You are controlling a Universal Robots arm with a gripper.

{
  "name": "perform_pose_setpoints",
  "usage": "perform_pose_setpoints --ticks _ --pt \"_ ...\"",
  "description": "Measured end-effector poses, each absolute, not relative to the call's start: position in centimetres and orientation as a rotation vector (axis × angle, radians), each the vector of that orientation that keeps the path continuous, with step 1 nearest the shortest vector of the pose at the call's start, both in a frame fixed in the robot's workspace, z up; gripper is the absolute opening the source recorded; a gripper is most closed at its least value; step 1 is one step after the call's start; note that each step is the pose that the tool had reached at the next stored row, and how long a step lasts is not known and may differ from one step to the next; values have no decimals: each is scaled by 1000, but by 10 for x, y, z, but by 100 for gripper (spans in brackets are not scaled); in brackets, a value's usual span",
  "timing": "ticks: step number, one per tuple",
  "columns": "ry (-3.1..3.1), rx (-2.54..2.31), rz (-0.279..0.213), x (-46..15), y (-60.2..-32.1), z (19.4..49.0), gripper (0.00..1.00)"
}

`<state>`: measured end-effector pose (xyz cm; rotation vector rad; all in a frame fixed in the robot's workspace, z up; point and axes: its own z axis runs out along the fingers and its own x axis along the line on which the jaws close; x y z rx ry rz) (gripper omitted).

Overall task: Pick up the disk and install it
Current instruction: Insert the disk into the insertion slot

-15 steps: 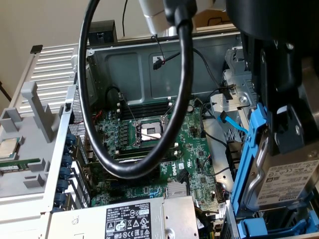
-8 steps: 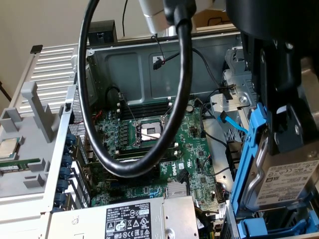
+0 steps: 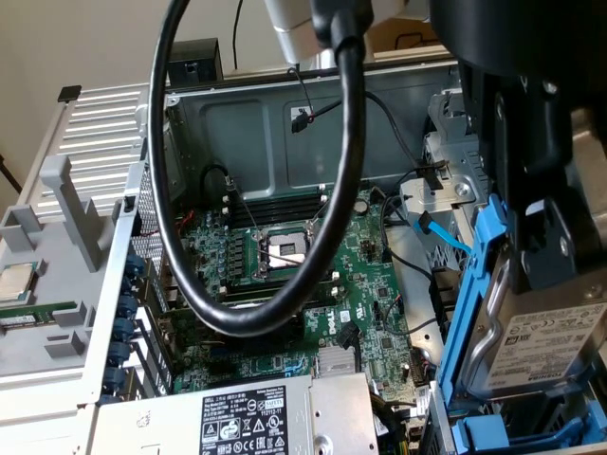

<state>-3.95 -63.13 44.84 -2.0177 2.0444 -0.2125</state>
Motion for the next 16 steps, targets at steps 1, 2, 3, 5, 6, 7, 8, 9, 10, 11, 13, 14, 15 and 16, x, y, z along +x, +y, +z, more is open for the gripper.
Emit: perform_pose_setpoints --ticks 1,2,3,5,6,7,8,9,10,11,13,14,15,16 --pt "2045 -2018 -212 -39 -631 448 36" --pt "2045 -2018 -213 -39 -631 448 36" --pt "2045 -2017 -213 -38 -631 448 36" --pt "2045 -2017 -212 -38 -631 448 36" --pt "2045 -2017 -213 -38 -631 448 36" --pt "2045 -2017 -213 -37 -631 448 36" --pt "2045 -2017 -213 -37 -631 448 36" --pt "2045 -2017 -213 -37 -631 447 36" --pt "2046 -2017 -213 -37 -631 447 36" --pt "2046 -2016 -213 -37 -631 447 36" --pt "2046 -2016 -213 -37 -631 446 36" --pt "2047 -2016 -213 -37 -631 446 36" --pt "2047 -2016 -213 -37 -631 446 36" --pt "2047 -2015 -213 -37 -631 446 36"
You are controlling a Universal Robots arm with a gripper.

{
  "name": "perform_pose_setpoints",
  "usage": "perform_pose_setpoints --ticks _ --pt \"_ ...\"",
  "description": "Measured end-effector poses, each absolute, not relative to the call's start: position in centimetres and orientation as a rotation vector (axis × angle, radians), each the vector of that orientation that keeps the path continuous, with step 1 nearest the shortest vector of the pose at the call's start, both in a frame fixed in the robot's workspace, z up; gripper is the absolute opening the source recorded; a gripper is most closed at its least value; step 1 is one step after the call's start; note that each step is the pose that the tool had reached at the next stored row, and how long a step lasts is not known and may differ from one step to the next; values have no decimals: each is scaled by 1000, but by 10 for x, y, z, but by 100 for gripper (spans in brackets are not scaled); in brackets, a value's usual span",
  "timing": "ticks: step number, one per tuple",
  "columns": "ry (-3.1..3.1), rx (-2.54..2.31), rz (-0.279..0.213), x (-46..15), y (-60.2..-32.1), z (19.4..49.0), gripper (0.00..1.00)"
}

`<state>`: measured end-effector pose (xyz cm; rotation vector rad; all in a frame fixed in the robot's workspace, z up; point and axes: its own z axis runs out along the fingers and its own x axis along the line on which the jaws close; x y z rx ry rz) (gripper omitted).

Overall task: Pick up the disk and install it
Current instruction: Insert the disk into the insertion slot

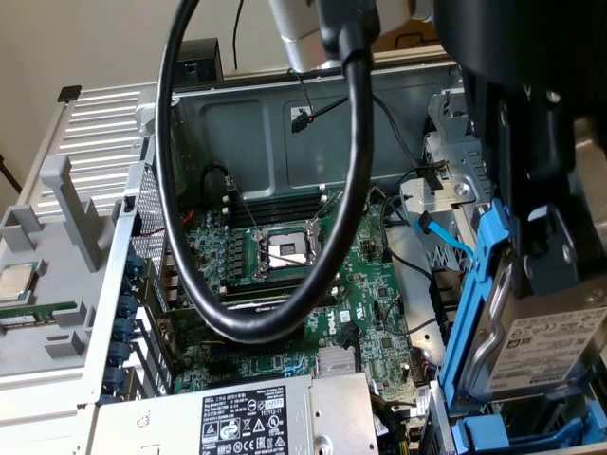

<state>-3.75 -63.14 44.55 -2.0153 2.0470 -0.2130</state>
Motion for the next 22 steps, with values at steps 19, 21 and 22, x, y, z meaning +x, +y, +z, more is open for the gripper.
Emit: perform_pose_setpoints --ticks 19,21,22 --pt "2049 -2013 -213 -38 -631 442 36" --pt "2049 -2013 -213 -38 -631 441 36" --pt "2049 -2013 -213 -38 -631 441 36"
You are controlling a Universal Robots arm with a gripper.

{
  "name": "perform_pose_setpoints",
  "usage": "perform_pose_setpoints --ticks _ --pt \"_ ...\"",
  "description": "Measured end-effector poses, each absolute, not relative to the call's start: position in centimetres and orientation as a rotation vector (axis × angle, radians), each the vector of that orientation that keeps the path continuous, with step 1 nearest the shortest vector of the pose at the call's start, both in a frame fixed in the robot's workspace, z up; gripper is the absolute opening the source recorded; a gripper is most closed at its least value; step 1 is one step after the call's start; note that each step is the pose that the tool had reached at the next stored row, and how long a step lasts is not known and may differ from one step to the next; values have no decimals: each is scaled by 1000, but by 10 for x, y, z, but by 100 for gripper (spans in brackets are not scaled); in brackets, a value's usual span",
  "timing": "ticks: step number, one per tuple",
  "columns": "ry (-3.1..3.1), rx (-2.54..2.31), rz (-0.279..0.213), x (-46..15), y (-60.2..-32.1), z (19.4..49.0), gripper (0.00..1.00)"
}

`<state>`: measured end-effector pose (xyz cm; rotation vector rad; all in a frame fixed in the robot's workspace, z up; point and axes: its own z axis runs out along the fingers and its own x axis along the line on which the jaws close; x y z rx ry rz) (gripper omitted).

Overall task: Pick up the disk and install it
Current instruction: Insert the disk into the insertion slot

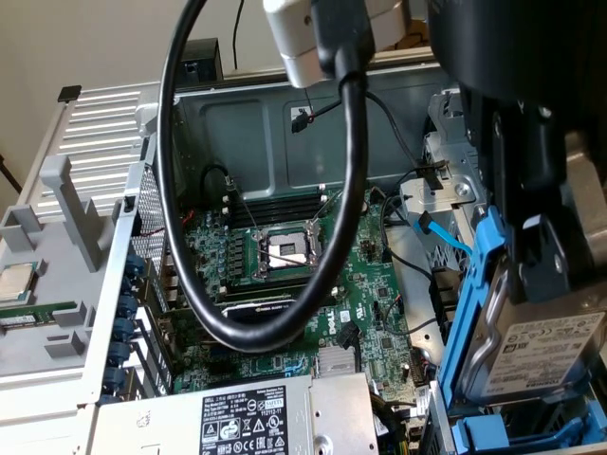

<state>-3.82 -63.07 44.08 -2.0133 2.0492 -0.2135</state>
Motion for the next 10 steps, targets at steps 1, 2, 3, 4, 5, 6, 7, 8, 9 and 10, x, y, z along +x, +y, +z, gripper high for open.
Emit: perform_pose_setpoints --ticks 1,2,3,4,5,6,7,8,9,10 --pt "2049 -2013 -214 -38 -631 440 36" --pt "2049 -2013 -213 -38 -631 440 36" --pt "2049 -2013 -214 -38 -631 440 36" --pt "2049 -2013 -213 -38 -631 440 36" --pt "2049 -2013 -213 -38 -631 439 36" --pt "2049 -2013 -213 -38 -631 439 36" --pt "2049 -2013 -213 -38 -631 439 36" --pt "2049 -2013 -213 -38 -631 438 36" --pt "2049 -2013 -213 -38 -631 438 36" --pt "2050 -2013 -213 -38 -631 438 36"
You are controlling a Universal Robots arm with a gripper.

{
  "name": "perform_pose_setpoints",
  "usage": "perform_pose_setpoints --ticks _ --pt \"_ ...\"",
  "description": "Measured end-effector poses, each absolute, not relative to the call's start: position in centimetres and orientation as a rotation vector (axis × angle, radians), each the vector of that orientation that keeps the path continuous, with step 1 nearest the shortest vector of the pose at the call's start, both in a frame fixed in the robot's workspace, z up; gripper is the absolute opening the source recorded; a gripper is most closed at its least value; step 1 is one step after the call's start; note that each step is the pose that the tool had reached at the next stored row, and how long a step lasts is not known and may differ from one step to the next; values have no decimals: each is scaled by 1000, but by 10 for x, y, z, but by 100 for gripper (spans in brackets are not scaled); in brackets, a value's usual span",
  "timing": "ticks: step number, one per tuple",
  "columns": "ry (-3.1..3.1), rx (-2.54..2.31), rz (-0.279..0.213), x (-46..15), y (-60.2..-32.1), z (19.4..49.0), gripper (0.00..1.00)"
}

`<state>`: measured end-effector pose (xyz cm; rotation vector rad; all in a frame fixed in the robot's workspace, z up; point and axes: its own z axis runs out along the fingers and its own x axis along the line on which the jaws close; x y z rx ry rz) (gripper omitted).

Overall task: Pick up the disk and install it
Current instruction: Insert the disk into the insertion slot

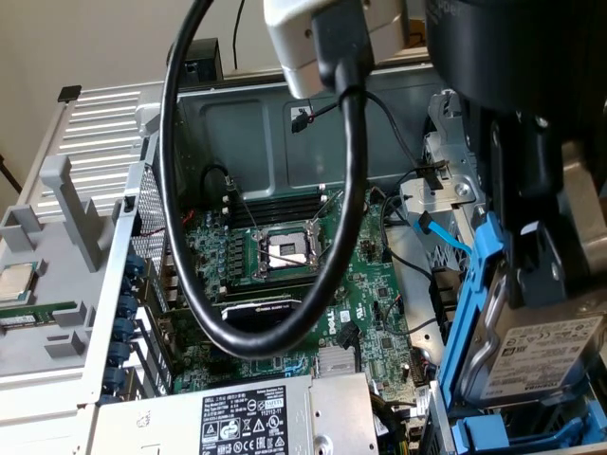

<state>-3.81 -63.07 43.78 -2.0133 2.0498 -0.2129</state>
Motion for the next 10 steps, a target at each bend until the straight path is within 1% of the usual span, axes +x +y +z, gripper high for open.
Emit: perform_pose_setpoints --ticks 10 --pt "2051 -2015 -210 -38 -631 437 36"
